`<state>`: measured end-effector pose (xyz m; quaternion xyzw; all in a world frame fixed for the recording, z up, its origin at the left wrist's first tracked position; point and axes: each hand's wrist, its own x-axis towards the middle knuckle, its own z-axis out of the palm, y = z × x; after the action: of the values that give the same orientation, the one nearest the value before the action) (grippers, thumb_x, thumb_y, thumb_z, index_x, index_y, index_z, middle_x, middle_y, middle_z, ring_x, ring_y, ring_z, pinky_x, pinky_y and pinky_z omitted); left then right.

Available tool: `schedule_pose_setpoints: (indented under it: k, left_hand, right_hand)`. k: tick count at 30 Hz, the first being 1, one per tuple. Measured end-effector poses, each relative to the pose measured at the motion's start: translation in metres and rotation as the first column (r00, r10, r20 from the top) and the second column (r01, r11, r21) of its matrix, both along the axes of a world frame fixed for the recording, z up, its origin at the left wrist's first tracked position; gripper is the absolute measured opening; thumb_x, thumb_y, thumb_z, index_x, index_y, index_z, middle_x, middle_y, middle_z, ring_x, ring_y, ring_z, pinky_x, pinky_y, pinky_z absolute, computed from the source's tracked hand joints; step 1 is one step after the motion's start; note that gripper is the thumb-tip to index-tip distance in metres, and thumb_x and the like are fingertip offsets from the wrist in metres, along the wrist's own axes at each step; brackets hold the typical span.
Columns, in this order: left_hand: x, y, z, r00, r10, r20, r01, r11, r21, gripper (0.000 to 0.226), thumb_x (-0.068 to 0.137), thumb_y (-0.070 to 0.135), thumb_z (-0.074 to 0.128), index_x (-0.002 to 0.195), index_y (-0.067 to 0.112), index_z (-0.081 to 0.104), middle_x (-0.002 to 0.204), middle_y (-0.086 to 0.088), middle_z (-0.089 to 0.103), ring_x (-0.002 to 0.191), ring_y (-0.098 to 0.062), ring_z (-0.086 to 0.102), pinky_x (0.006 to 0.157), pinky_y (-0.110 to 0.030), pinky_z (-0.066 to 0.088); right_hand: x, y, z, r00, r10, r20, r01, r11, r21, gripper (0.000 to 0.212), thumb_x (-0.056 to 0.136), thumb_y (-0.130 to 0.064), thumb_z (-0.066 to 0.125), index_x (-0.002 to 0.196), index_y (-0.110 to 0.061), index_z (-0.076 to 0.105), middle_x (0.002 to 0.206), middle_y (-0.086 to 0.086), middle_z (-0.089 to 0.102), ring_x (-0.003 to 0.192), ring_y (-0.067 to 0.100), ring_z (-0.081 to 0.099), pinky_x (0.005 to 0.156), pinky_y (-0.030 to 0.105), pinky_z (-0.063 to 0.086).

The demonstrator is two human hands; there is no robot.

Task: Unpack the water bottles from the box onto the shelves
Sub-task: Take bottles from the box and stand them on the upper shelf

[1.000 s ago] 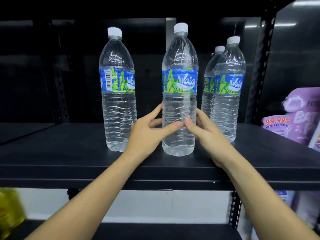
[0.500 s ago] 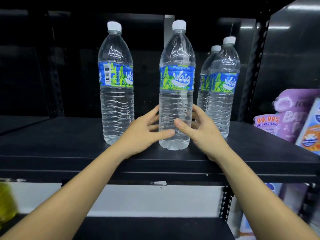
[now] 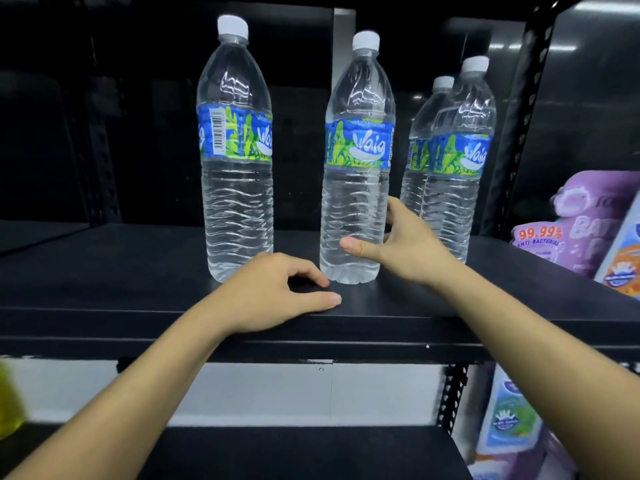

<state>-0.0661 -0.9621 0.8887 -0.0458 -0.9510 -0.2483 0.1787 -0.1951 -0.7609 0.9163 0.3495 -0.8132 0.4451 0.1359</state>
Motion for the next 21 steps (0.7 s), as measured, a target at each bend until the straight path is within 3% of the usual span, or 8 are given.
schedule_pose_setpoints:
  k: [4, 9, 13, 16, 18, 21]
  left_hand:
    - [-0.001, -0.001, -0.002, 1.000, 0.001, -0.004, -0.001, 1.000, -0.024, 0.046, 0.072, 0.078, 0.066, 0.107, 0.049, 0.073, 0.109, 0.035, 0.069, 0.119, 0.000, 0.058, 0.107, -0.033, 0.046]
    - [0.000, -0.001, -0.003, 1.000, 0.001, -0.010, -0.001, 1.000, -0.015, 0.041, 0.075, 0.075, 0.067, 0.107, 0.050, 0.073, 0.106, 0.035, 0.069, 0.118, -0.004, 0.057, 0.105, -0.033, 0.047]
    - [0.000, 0.000, -0.004, 1.000, 0.005, -0.008, -0.005, 1.000, -0.002, 0.038, 0.077, 0.072, 0.069, 0.107, 0.048, 0.073, 0.106, 0.032, 0.070, 0.118, -0.003, 0.056, 0.104, -0.032, 0.047]
    - [-0.001, -0.001, -0.004, 1.000, 0.000, -0.014, 0.000, 1.000, 0.000, 0.040, 0.077, 0.072, 0.069, 0.108, 0.047, 0.074, 0.107, 0.031, 0.070, 0.119, -0.004, 0.056, 0.105, -0.032, 0.046]
    - [-0.001, -0.001, -0.004, 1.000, 0.000, -0.012, 0.000, 1.000, 0.003, 0.040, 0.077, 0.071, 0.069, 0.107, 0.046, 0.074, 0.109, 0.029, 0.070, 0.120, -0.005, 0.056, 0.106, -0.031, 0.046]
    - [0.000, 0.000, -0.004, 1.000, -0.003, -0.016, 0.003, 1.000, 0.007, 0.039, 0.076, 0.071, 0.070, 0.106, 0.046, 0.074, 0.109, 0.027, 0.070, 0.119, -0.003, 0.056, 0.104, -0.029, 0.046]
  right_hand:
    - [-0.021, -0.021, 0.002, 0.999, -0.036, 0.029, 0.036, 0.999, 0.002, 0.091, 0.065, -0.059, 0.090, 0.140, -0.026, 0.049, 0.131, -0.011, 0.066, 0.122, 0.015, 0.064, 0.106, 0.042, 0.050]
    - [-0.073, -0.048, 0.006, 0.999, -0.031, 0.025, 0.029, 0.997, 0.066, 0.116, 0.034, -0.092, 0.078, 0.130, -0.030, 0.059, 0.122, -0.010, 0.071, 0.115, 0.018, 0.069, 0.102, 0.043, 0.055]
    - [-0.109, -0.065, 0.010, 0.992, -0.073, 0.105, 0.059, 0.990, 0.125, 0.127, 0.019, -0.092, 0.077, 0.125, -0.025, 0.061, 0.112, -0.003, 0.073, 0.105, 0.029, 0.072, 0.074, 0.035, 0.055]
    - [-0.112, -0.076, 0.014, 0.983, -0.099, 0.154, 0.077, 0.987, 0.143, 0.129, 0.014, -0.086, 0.083, 0.124, -0.022, 0.059, 0.111, 0.003, 0.072, 0.097, 0.028, 0.073, 0.057, 0.029, 0.052]
    - [-0.111, -0.079, 0.019, 0.974, -0.120, 0.190, 0.090, 0.983, 0.161, 0.120, 0.022, -0.073, 0.085, 0.125, -0.020, 0.058, 0.111, 0.004, 0.071, 0.093, 0.027, 0.073, 0.050, 0.026, 0.052]
    - [-0.118, -0.085, 0.023, 0.971, -0.129, 0.199, 0.093, 0.979, 0.180, 0.115, 0.024, -0.070, 0.082, 0.125, -0.021, 0.060, 0.113, 0.004, 0.072, 0.091, 0.027, 0.074, 0.047, 0.026, 0.052]
